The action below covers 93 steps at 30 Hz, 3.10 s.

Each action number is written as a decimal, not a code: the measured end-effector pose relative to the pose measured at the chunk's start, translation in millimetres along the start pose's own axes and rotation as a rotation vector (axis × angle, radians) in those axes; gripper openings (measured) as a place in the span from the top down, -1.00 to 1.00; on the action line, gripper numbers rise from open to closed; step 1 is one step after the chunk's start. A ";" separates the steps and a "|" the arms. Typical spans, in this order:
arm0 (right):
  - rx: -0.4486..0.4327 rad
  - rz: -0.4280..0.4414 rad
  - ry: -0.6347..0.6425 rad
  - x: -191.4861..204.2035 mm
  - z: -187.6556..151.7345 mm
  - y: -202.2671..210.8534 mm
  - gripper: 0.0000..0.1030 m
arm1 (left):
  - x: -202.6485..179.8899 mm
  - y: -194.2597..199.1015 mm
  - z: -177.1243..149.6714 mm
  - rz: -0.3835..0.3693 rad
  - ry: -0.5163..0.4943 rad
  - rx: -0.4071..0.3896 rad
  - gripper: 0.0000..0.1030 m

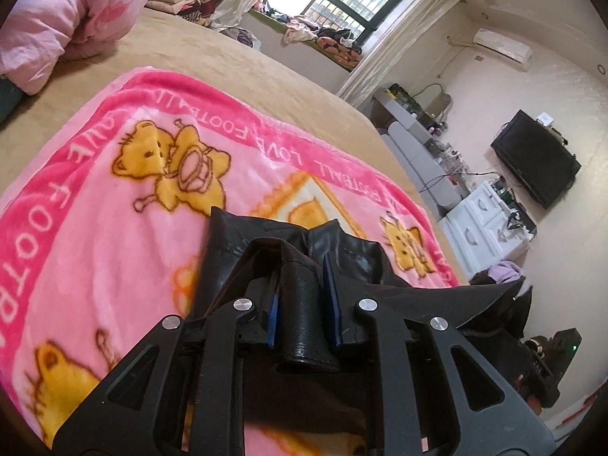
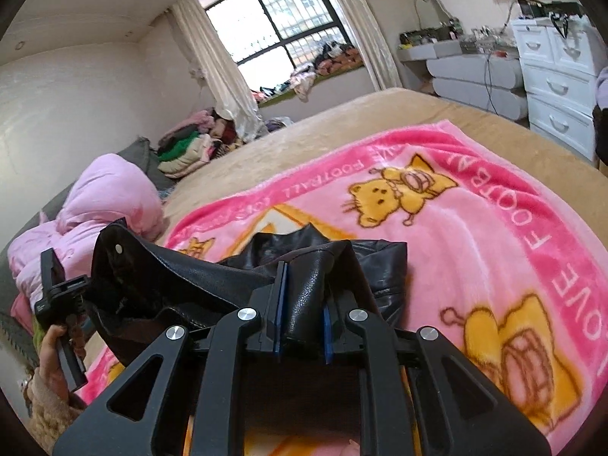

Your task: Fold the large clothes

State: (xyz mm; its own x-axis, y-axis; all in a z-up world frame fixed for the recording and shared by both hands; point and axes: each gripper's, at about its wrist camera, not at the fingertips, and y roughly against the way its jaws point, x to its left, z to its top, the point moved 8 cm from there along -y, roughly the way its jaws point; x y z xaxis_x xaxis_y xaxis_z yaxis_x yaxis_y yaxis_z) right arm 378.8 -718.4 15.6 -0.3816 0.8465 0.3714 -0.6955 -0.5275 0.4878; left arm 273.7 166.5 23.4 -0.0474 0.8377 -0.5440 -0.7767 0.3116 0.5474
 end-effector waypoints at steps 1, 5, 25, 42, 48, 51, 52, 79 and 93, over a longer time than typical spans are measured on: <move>0.011 -0.016 -0.004 -4.6 0.6 -8.8 0.73 | 2.7 -5.9 0.7 0.004 0.004 0.006 0.75; 0.041 -0.074 0.001 -19.9 0.1 -33.4 0.70 | 14.7 -24.1 0.9 0.027 0.008 0.024 0.70; 0.013 -0.214 0.084 -56.3 -5.0 -51.6 -0.35 | 35.9 -46.6 0.4 0.107 -0.099 0.035 0.17; 0.140 -0.241 0.284 -48.4 -9.2 -119.9 0.81 | 31.8 -90.0 -10.8 0.217 -0.277 0.080 0.94; -0.004 -0.178 0.172 -46.0 36.6 -86.1 0.86 | 12.5 -57.6 23.1 0.169 -0.254 -0.054 0.99; -0.037 -0.175 0.149 -51.2 51.6 -87.3 0.86 | 3.9 -58.6 36.0 0.178 -0.274 -0.096 1.00; -0.036 -0.183 0.149 -54.0 53.4 -92.3 0.86 | 5.4 -63.8 38.8 0.182 -0.267 -0.097 1.00; 0.207 -0.315 0.071 -110.2 -6.7 -166.9 -0.04 | 56.6 -130.9 12.3 0.345 -0.208 0.037 0.76; 0.146 -0.230 0.014 -84.6 0.2 -118.5 -0.72 | 23.7 -92.1 13.9 0.360 -0.280 0.023 -0.33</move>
State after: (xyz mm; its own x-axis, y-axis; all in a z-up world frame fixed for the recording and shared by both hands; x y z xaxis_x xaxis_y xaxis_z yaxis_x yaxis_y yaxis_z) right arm 493.6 -727.5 -73.5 -0.2327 0.9457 0.2272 -0.6704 -0.3252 0.6669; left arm 352.8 163.9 -31.2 -0.1379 0.9825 -0.1253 -0.7274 -0.0146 0.6860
